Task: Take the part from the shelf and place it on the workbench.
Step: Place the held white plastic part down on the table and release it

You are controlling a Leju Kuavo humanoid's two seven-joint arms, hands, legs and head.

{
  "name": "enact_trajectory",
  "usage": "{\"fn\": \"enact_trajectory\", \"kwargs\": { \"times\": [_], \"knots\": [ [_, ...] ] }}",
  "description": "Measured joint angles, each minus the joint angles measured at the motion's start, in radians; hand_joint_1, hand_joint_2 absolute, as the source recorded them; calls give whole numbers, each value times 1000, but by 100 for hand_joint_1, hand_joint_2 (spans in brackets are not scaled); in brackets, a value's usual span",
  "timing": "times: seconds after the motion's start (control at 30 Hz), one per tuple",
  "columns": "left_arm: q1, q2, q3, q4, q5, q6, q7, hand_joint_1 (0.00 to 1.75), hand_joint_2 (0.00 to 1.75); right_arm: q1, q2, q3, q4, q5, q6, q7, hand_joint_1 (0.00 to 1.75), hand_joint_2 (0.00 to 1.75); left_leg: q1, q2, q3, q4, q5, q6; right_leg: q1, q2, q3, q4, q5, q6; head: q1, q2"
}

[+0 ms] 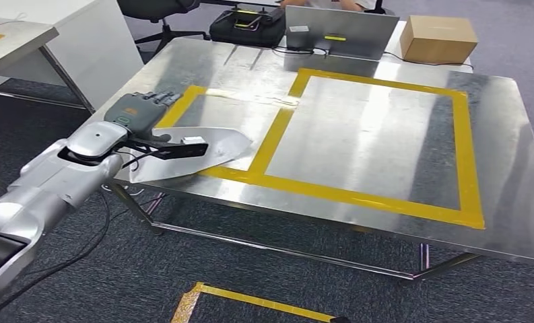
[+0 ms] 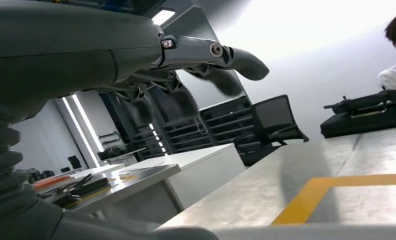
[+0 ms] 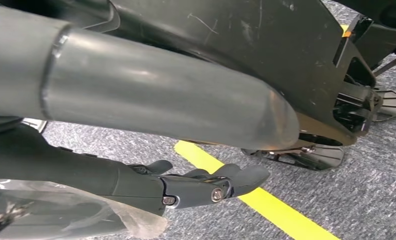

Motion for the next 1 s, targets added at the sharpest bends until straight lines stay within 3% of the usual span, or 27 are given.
{"fn": "enact_trajectory", "kwargs": {
  "times": [0.47,1.0],
  "knots": [
    [42,0,5,53,18,11,25,0,0,1,0,-2,0,-10,-11,26,0,0,0,0,0,0,0,0,0,0,0,0,0,0,0,0],
    [52,13,116,26,142,241,-130,0,0,0,0,-1,0,8,-11,22,0,0,-9,0,-1,3,-3,4,-8,0,-1,-2,0,1,0,0]
  ]
}}
